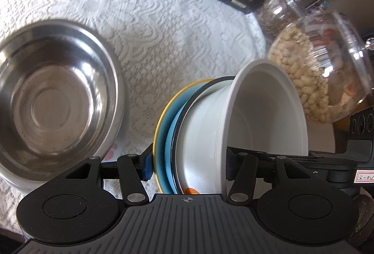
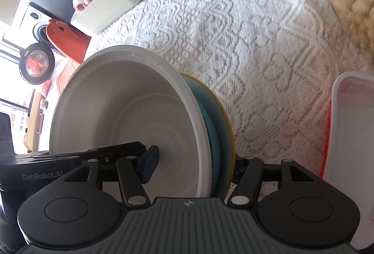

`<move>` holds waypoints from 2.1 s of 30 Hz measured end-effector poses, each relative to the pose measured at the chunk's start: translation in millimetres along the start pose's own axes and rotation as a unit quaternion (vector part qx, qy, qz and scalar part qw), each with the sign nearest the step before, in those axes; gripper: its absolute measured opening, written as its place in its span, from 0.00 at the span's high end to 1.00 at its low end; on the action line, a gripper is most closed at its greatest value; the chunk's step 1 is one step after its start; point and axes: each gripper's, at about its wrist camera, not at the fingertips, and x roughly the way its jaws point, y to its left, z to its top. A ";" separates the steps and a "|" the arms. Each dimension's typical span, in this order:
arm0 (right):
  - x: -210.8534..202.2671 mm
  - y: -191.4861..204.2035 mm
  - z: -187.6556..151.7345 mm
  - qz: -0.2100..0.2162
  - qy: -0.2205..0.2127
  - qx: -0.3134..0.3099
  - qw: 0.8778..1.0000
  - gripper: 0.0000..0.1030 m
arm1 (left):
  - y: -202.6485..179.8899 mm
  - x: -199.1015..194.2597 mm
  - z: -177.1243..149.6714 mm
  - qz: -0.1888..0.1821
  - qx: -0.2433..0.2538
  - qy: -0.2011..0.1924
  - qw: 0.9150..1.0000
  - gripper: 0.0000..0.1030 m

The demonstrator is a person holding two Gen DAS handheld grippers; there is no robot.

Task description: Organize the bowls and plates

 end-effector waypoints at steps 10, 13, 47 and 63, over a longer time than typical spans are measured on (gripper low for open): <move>-42.3 56.8 22.0 0.007 -0.058 -0.017 0.998 0.40 | -7.1 -64.8 37.9 -0.011 0.045 -0.005 0.999 0.44; -37.6 85.3 28.5 0.021 -0.081 -0.022 0.996 0.40 | 10.0 -87.0 50.4 -0.003 0.055 -0.004 0.998 0.44; 108.7 170.6 61.2 -0.044 0.111 -0.053 0.991 0.40 | 183.4 -80.8 51.5 -0.010 -0.043 0.031 0.999 0.59; 76.3 189.9 61.4 -0.044 0.052 -0.098 0.993 0.44 | 185.4 -97.8 56.4 0.009 -0.043 0.022 0.999 0.61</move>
